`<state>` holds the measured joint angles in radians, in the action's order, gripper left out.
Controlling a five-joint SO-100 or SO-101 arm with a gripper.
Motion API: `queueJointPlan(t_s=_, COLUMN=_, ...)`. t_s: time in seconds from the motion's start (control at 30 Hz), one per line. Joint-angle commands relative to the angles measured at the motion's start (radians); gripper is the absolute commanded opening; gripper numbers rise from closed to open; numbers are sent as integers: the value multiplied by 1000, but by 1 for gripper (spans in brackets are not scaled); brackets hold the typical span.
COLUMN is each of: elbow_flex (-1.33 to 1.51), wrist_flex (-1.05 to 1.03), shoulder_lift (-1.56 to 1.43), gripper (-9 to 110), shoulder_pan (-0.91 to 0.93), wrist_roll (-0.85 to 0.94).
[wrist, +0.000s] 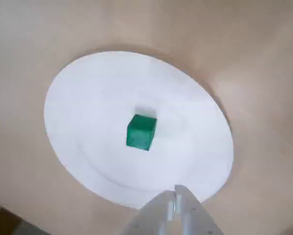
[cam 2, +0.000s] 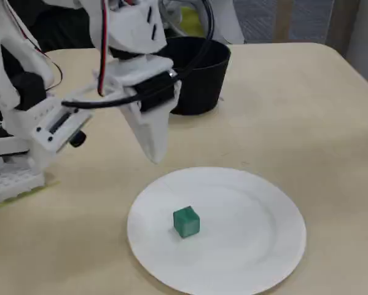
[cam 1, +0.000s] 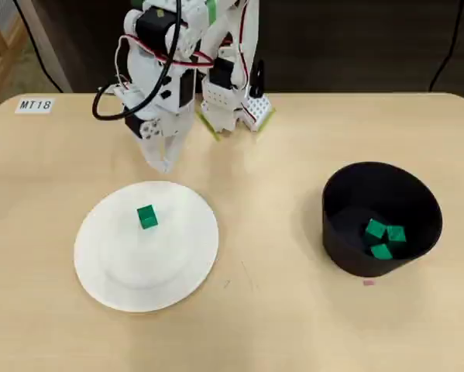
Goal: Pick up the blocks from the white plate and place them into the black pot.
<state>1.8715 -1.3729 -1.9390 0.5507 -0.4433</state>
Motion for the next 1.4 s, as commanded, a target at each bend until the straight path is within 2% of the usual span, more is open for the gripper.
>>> queueJointPlan(t_s=0.0, elbow_flex=-8, wrist_flex=5, shoulder_lift=31, gripper=-2, shoulder_pan=12, wrist_roll=-63)
queueJointPlan(t_s=0.43, elbow_flex=-38, wrist_flex=143, shoulder_lift=190, gripper=-1, shoulder_pan=15, wrist_roll=-92)
queueJointPlan(t_s=0.57, elbow_flex=-89, wrist_flex=127, shoulder_lift=249, gripper=16, shoulder_pan=5, wrist_roll=-23)
queueJointPlan(t_s=0.8, elbow_flex=-94, wrist_flex=156, shoulder_lift=310, gripper=24, shoulder_pan=-2, wrist_roll=-5)
queueJointPlan(t_s=1.37, elbow_flex=-218, wrist_flex=193, shoulder_lift=495, gripper=26, shoulder_pan=-34, wrist_roll=77)
